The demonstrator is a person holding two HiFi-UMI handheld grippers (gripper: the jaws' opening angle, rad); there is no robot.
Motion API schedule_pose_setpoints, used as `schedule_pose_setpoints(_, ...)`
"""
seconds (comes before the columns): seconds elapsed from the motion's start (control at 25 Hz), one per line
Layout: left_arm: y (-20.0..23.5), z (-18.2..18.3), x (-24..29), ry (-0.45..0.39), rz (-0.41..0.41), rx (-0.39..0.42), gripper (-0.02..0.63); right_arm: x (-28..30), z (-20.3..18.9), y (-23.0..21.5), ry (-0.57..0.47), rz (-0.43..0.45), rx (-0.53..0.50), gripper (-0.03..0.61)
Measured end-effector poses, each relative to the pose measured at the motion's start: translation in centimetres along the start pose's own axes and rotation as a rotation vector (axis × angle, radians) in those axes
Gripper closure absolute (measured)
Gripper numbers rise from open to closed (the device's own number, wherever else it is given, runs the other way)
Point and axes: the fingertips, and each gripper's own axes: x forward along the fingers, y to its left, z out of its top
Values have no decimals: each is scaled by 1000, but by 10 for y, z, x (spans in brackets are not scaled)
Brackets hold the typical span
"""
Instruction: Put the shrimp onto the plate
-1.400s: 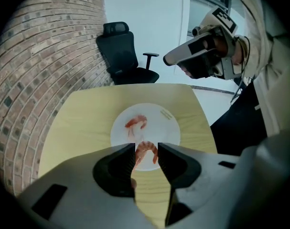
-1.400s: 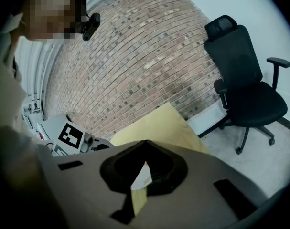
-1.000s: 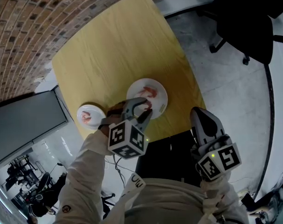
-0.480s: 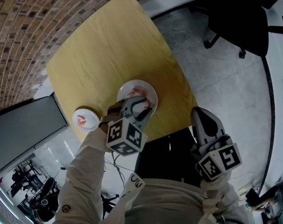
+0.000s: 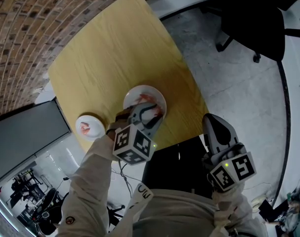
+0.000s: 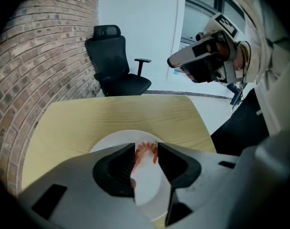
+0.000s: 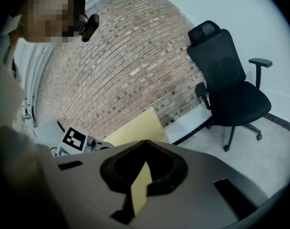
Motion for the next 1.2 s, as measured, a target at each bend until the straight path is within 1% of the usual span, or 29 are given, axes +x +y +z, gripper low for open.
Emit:
schedule_pose_setpoints(0.28, -4, 2, -1, -26, -12, -24, 462, 0, -3, 4, 7, 6, 5, 554)
schedule_pose_setpoints(0.44, -3, 1, -2, -26, -5, -24, 462, 0, -4, 6, 6, 7, 3, 554)
schedule_pose_setpoints(0.6, -3, 4, -2, -43, -6, -35, 462, -1, -4, 5, 5, 4, 4, 554)
schedule_pose_setpoints(0.96, 1, 2, -17, -65, 40, -51, 462, 1, -6, 16, 17, 23, -11, 554)
schedule_pose_setpoints(1.2, 7, -17, -36, -65, 77, -88, 462, 13, -9, 38, 38, 60, -34, 554)
